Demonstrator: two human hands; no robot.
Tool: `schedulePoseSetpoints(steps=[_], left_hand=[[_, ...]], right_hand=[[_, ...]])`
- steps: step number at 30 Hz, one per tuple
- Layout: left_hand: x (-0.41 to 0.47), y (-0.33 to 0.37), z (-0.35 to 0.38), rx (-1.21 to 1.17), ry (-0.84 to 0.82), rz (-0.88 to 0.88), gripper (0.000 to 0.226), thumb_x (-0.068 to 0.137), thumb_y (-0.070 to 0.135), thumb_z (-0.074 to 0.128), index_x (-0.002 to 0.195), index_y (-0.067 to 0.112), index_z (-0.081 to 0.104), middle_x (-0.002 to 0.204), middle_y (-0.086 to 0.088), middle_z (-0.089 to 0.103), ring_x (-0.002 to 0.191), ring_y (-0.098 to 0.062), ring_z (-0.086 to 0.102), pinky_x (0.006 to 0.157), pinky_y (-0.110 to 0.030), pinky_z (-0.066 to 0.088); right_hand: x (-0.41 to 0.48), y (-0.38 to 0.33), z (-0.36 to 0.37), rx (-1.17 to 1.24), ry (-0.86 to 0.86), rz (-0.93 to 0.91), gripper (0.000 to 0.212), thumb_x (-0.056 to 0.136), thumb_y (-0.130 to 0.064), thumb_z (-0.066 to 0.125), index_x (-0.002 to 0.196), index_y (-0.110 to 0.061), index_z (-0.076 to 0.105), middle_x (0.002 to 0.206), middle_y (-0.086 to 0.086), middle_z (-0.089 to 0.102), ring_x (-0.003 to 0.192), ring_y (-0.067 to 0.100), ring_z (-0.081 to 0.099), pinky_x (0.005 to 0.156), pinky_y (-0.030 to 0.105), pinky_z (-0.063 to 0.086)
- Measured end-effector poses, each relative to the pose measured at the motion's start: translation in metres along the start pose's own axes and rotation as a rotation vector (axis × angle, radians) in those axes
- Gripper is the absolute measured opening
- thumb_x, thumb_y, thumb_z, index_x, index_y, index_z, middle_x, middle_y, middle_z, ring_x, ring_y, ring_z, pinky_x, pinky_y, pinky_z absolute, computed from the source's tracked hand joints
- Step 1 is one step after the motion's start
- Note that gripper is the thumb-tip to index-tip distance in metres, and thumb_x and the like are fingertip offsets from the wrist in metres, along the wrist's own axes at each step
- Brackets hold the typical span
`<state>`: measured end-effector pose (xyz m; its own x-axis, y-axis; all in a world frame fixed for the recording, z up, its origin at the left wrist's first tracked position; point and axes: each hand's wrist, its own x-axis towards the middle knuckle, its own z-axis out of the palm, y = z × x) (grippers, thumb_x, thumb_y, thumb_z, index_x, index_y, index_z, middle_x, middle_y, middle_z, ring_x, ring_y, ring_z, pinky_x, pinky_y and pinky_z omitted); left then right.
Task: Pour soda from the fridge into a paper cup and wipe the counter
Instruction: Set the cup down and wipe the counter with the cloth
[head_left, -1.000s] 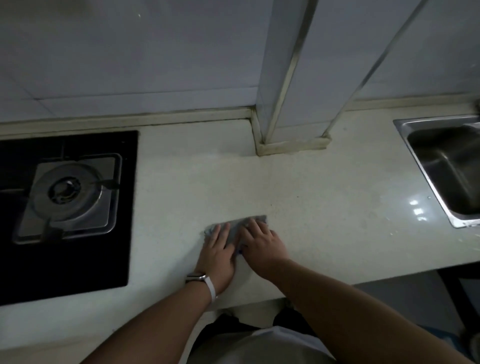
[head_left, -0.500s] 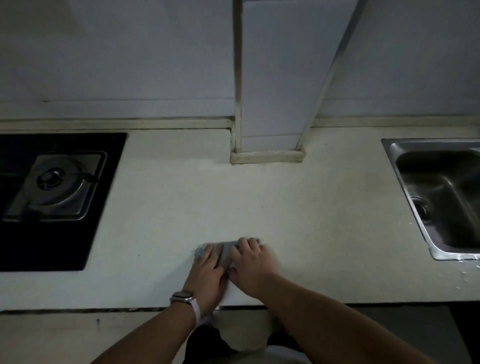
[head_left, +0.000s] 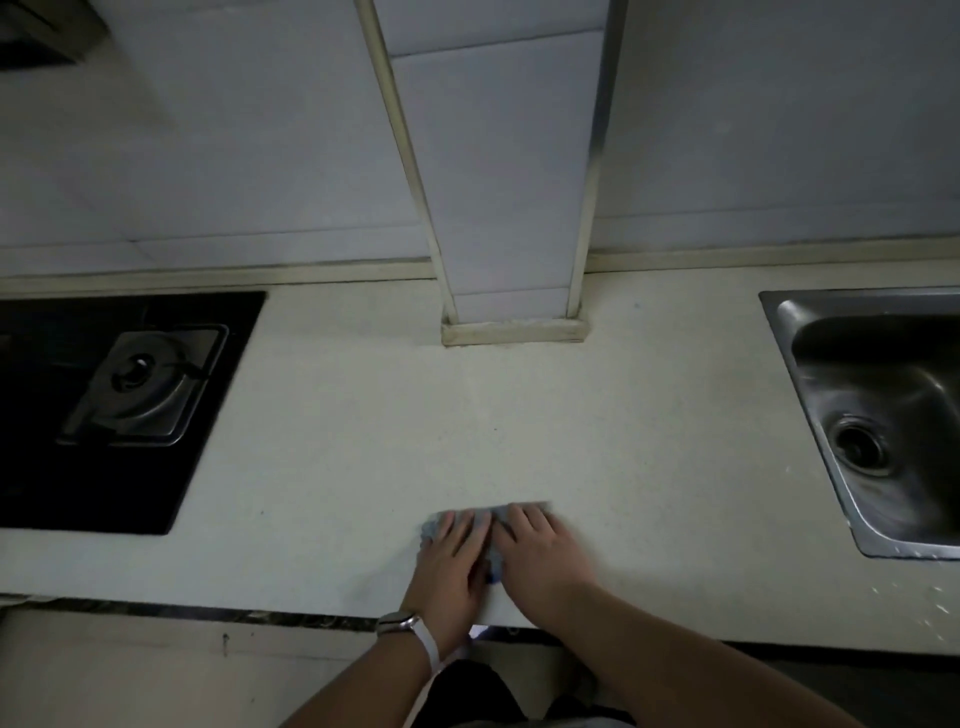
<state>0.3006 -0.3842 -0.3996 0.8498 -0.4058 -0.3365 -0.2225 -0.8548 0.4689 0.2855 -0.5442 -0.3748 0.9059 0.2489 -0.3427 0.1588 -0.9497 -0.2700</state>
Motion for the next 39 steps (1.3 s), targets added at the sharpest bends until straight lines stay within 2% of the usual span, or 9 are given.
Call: schedulePoseSetpoints(steps=[1,3,6,10,20,28,33,39], left_hand=[[0.000,-0.002,-0.001,-0.010,-0.025,-0.019,0.056,0.103,0.026,0.039,0.155,0.026,0.019,0.159,0.013,0.010,0.143,-0.004,-0.008,0.123,-0.039,0.008],[0.003,-0.002,-0.003,0.011,-0.052,-0.030,0.058,0.103,0.025,0.040,0.156,0.025,0.015,0.160,0.014,0.007,0.147,-0.007,-0.009,0.123,-0.039,0.005],[0.014,0.000,-0.009,0.064,-0.074,-0.036,0.056,0.104,0.027,0.037,0.156,0.023,0.016,0.165,0.004,0.004,0.152,-0.019,-0.007,0.123,-0.039,-0.002],[0.038,-0.008,-0.027,0.101,-0.076,0.008,0.055,0.104,0.028,0.037,0.156,0.024,0.017,0.166,0.003,0.002,0.152,-0.020,-0.009,0.120,-0.038,-0.007],[0.126,-0.028,-0.076,0.110,-0.087,0.089,0.055,0.105,0.029,0.036,0.156,0.023,0.018,0.166,0.001,0.003,0.152,-0.022,-0.007,0.121,-0.041,-0.006],[0.206,-0.039,-0.100,0.100,-0.059,0.186,0.053,0.104,0.031,0.036,0.155,0.020,0.024,0.166,-0.001,0.011,0.152,-0.023,0.000,0.122,-0.047,0.000],[0.221,-0.035,-0.103,0.143,-0.045,0.178,0.055,0.105,0.033,0.032,0.156,0.018,0.019,0.166,-0.002,0.008,0.152,-0.025,-0.001,0.121,-0.047,-0.001],[0.233,-0.021,-0.102,0.269,-0.076,0.214,0.057,0.105,0.030,0.028,0.157,0.017,0.010,0.166,-0.001,0.004,0.152,-0.027,-0.002,0.123,-0.049,0.003]], right_hand=[[0.002,-0.001,-0.001,-0.013,-0.024,-0.020,0.061,0.086,-0.027,0.060,0.143,-0.014,0.044,0.146,0.012,0.042,0.133,0.031,0.042,0.113,0.042,0.034],[0.007,-0.001,-0.004,-0.011,-0.048,-0.017,0.059,0.094,-0.022,0.050,0.149,-0.013,0.030,0.155,0.013,0.026,0.140,0.031,0.027,0.118,0.041,0.023],[0.015,-0.001,-0.009,0.003,-0.036,0.001,0.057,0.096,-0.021,0.047,0.149,-0.012,0.028,0.156,0.014,0.023,0.141,0.031,0.025,0.118,0.039,0.022],[0.033,-0.003,-0.013,0.002,-0.014,0.053,0.060,0.098,-0.023,0.045,0.152,-0.012,0.022,0.157,0.013,0.022,0.142,0.030,0.022,0.120,0.039,0.021],[0.117,0.000,-0.046,0.022,0.060,0.204,0.057,0.098,-0.030,0.044,0.151,-0.018,0.028,0.154,0.007,0.028,0.141,0.026,0.025,0.118,0.036,0.023],[0.175,0.017,-0.076,0.046,0.098,0.294,0.061,0.099,-0.029,0.046,0.154,-0.021,0.021,0.160,0.003,0.018,0.148,0.024,0.016,0.119,0.037,0.018],[0.189,0.026,-0.082,0.024,0.071,0.312,0.062,0.102,-0.031,0.043,0.156,-0.021,0.015,0.163,0.003,0.010,0.150,0.024,0.008,0.120,0.036,0.011],[0.193,0.042,-0.086,0.007,0.097,0.333,0.059,0.102,-0.038,0.038,0.155,-0.023,0.018,0.162,0.001,0.013,0.150,0.022,0.010,0.119,0.036,0.017]])
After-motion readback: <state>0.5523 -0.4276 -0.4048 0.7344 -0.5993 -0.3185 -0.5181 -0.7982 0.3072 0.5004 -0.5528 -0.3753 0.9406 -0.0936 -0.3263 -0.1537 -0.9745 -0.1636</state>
